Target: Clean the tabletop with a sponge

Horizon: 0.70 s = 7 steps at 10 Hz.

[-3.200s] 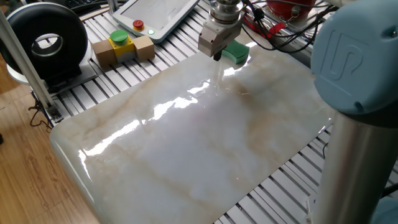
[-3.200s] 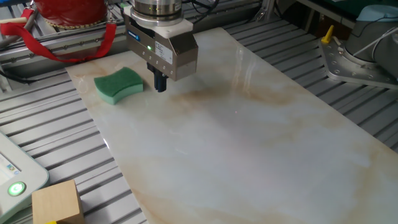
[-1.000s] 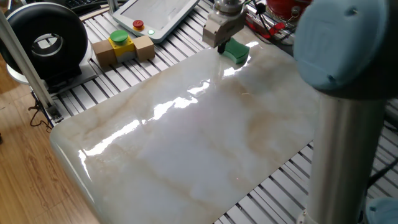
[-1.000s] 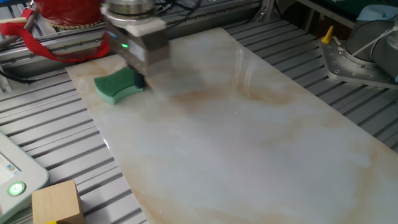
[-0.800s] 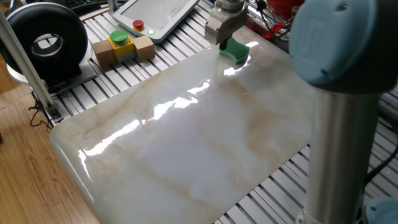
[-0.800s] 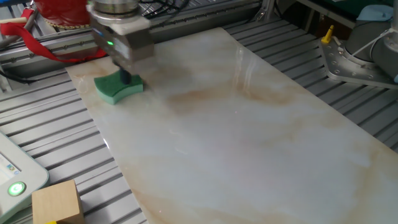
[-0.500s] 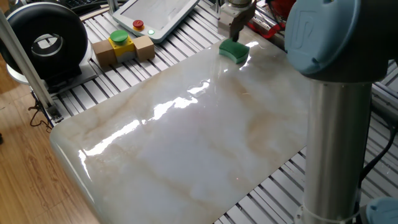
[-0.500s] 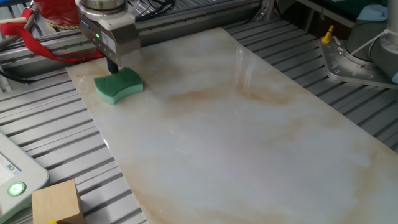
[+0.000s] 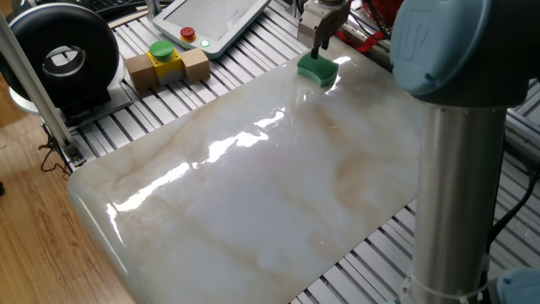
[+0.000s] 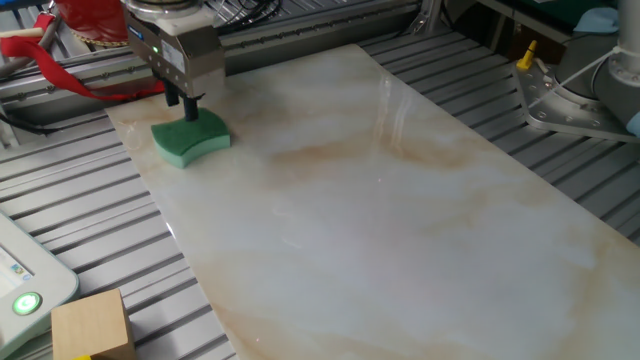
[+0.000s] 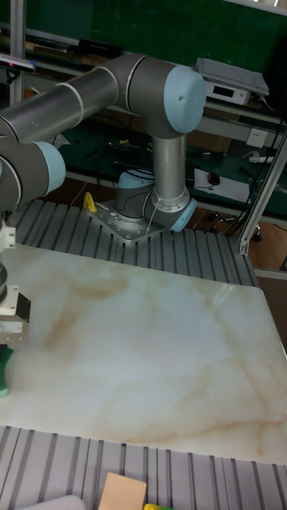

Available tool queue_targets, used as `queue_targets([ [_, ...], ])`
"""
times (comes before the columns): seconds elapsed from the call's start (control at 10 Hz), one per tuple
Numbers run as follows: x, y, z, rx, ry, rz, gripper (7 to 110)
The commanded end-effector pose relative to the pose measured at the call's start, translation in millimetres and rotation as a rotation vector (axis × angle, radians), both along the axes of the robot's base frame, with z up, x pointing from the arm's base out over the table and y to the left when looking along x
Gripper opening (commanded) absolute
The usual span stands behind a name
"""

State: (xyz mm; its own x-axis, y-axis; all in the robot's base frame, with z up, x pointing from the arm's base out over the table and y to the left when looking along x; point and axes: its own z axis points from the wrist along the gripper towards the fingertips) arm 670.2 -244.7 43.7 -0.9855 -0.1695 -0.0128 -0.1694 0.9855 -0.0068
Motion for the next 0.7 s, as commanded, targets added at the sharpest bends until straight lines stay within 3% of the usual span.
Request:
queue_targets([
  [0.0, 3.8, 2.7, -10.9, 0.013, 0.007, 0.024, 66],
  [0.3, -3.2, 3.2, -12.6, 0.019, 0.028, 0.038, 66],
  [0.4, 3.0, 3.9, -16.8, 0.019, 0.014, 0.053, 88],
  [0.6, 7.8, 10.0, -24.5, 0.035, 0.011, 0.072, 88],
])
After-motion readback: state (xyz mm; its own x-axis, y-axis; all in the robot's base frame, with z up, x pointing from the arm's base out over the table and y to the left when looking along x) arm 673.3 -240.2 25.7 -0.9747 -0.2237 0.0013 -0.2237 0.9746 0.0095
